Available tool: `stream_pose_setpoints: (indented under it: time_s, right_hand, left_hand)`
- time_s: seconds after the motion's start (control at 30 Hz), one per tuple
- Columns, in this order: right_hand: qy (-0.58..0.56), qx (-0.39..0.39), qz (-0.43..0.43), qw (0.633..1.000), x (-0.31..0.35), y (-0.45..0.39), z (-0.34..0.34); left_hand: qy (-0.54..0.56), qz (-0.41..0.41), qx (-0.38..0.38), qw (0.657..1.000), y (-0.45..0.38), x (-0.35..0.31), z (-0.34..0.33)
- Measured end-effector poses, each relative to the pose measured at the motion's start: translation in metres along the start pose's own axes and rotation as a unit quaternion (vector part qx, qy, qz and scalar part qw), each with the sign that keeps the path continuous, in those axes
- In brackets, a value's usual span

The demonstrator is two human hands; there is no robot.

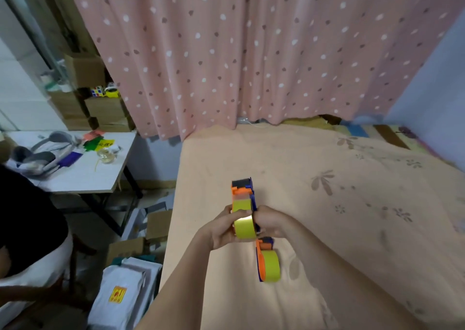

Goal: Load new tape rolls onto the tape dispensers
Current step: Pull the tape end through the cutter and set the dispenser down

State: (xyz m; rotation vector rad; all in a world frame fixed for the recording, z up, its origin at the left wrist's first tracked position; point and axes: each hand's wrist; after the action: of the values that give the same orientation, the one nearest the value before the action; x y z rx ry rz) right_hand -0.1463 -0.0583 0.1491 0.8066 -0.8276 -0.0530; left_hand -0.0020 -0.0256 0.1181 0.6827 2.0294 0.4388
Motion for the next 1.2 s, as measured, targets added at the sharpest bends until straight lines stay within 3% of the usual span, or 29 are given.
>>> stream_pose_setpoints:
  time_s: [0.07, 0.13, 0.17, 0.27, 0.33, 0.5, 0.93, 1.2]
  right_hand:
    - [0.134, -0.129, 0.007, 0.983, 0.012, 0.009, 0.019]
    - [0.131, -0.254, 0.066, 0.956, 0.02, 0.018, 0.035]
    - [0.106, -0.256, 0.103, 0.955, 0.023, 0.021, 0.04]
    - [0.105, -0.143, 0.126, 0.976, 0.031, 0.027, 0.045]
    - [0.143, -0.137, 0.129, 0.972, 0.032, 0.027, 0.046]
    - [0.097, -0.103, 0.133, 0.981, 0.032, 0.03, 0.048]
    - [0.209, -0.221, 0.193, 0.933, 0.04, 0.034, 0.063]
    - [0.129, -0.25, 0.183, 0.942, 0.044, 0.033, 0.077]
  left_hand:
    - [0.007, -0.014, -0.021, 1.0, 0.0, 0.0, -0.003]
    - [0.002, -0.027, -0.038, 0.999, -0.002, 0.0, -0.003]
    - [-0.001, -0.031, -0.043, 0.999, -0.003, 0.0, -0.004]
    - [-0.008, -0.034, -0.042, 0.998, -0.004, -0.002, -0.012]
    - [-0.017, -0.035, -0.033, 0.999, -0.004, -0.002, -0.016]
    - [-0.04, -0.033, -0.026, 0.998, -0.003, 0.002, -0.019]
    - [-0.035, -0.038, -0.034, 0.998, -0.01, 0.002, -0.036]
    - [-0.025, -0.047, -0.025, 0.998, -0.015, 0.006, -0.039]
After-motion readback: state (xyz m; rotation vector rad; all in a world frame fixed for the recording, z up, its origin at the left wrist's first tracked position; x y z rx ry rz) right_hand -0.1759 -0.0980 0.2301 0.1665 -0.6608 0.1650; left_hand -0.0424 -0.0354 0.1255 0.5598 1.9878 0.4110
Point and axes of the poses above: each hand's wrist, its own y-axis away from the middle knuckle, its own z-axis out of the back of the hand, x = y × z, and after that the axes turned 9 degrees about y, right-handed
